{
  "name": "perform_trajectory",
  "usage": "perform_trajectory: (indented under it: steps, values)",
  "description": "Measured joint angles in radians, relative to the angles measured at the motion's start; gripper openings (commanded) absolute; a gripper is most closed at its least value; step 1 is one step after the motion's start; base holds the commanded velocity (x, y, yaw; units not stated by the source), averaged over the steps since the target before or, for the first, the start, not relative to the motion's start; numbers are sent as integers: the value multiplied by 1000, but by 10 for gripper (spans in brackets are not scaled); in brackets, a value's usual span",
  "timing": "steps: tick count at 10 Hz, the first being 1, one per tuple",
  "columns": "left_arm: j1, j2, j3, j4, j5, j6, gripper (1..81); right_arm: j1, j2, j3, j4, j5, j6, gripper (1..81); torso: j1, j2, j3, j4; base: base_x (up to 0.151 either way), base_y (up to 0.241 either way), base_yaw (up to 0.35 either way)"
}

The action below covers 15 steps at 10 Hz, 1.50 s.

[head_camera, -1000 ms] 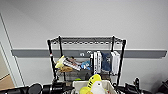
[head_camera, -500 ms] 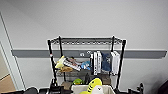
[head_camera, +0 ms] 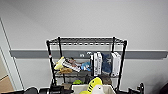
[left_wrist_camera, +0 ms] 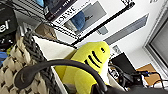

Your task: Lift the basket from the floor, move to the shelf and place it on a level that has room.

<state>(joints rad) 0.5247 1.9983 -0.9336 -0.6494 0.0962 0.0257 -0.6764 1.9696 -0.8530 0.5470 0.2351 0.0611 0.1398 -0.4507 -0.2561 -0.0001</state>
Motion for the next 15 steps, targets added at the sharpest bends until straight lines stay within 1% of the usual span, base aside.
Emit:
perform_trajectory:
  steps: [15]
  values:
    - [-1, 4, 0, 0, -8, 0, 10, 12, -2, 1, 0, 1, 4, 10, 0, 0, 0, 0, 117, 0, 0]
